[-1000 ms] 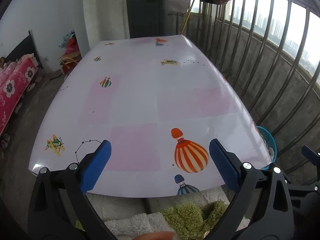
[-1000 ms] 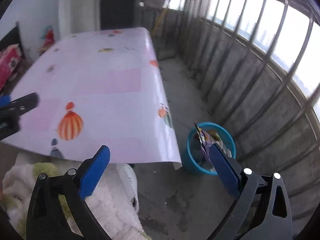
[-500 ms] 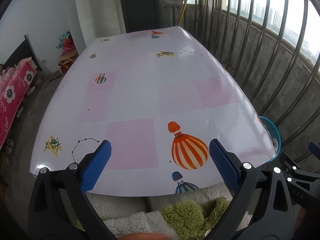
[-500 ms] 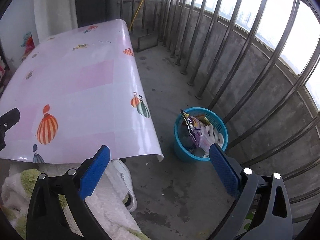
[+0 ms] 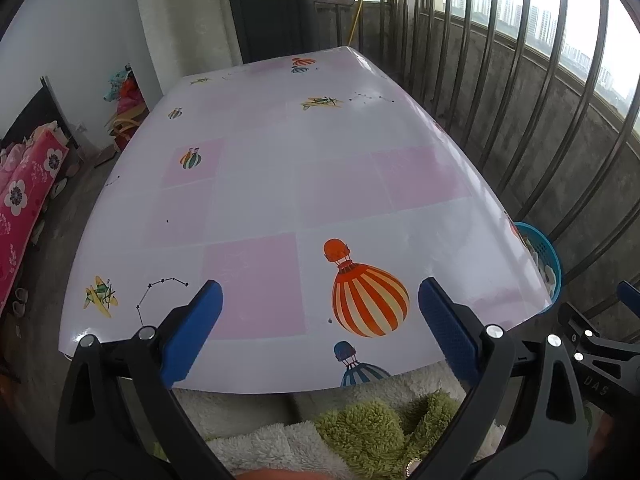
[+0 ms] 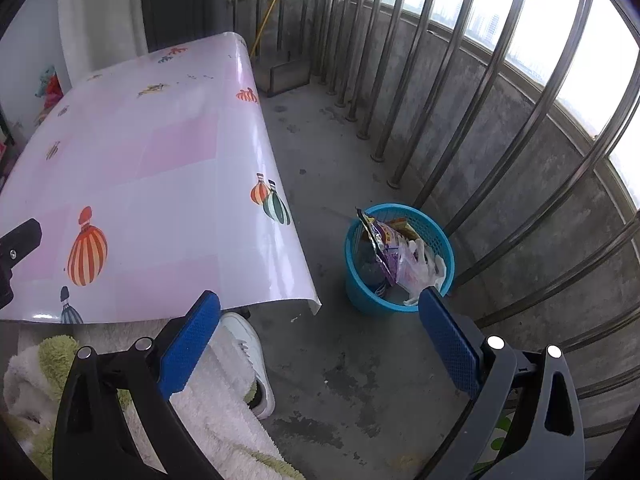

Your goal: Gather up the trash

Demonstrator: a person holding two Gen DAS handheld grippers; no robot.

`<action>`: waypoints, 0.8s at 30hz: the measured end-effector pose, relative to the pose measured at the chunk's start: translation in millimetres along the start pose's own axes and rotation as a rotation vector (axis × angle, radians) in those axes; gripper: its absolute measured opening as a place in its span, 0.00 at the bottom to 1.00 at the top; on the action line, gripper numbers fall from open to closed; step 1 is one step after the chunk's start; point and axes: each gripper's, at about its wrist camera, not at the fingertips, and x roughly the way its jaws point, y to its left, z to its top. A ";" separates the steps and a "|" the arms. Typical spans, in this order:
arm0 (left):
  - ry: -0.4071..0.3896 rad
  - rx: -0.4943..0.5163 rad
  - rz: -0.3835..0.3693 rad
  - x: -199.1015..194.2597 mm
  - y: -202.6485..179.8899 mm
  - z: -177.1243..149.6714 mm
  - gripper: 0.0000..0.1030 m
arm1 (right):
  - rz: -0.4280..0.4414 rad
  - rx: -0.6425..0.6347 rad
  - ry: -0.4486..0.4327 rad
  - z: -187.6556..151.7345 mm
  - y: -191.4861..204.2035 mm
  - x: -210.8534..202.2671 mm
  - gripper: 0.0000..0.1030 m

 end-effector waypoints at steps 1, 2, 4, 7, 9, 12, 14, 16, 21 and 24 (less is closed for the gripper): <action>0.000 0.000 0.000 0.0 0.6 0.6 0.91 | 0.000 0.001 0.001 -0.2 0.0 0.1 0.94; 0.000 -0.001 -0.001 0.0 1.0 0.6 0.91 | -0.002 0.001 -0.001 -0.3 0.2 0.0 0.94; 0.001 -0.001 -0.002 0.1 2.0 1.0 0.91 | -0.004 -0.004 -0.001 0.2 0.4 0.1 0.94; 0.001 -0.001 -0.001 -0.1 1.6 0.8 0.91 | -0.003 -0.002 -0.001 0.2 0.6 0.2 0.94; 0.001 -0.001 -0.001 -0.5 1.7 0.6 0.91 | -0.005 -0.004 -0.002 0.2 0.6 0.1 0.94; 0.002 -0.001 -0.002 0.2 1.0 0.7 0.91 | -0.004 -0.006 -0.001 0.3 0.9 0.1 0.94; 0.003 -0.002 -0.003 0.3 1.3 0.0 0.91 | -0.004 -0.005 -0.002 0.0 1.2 -0.2 0.94; 0.003 -0.002 -0.004 0.6 1.4 -0.9 0.91 | -0.008 -0.008 -0.005 0.2 1.8 -0.4 0.94; 0.005 0.002 -0.006 0.8 0.8 -2.5 0.91 | -0.012 -0.011 -0.011 0.6 2.7 -0.5 0.94; 0.004 0.001 -0.006 0.7 0.5 -2.7 0.91 | -0.015 -0.009 -0.013 0.9 2.0 -0.7 0.94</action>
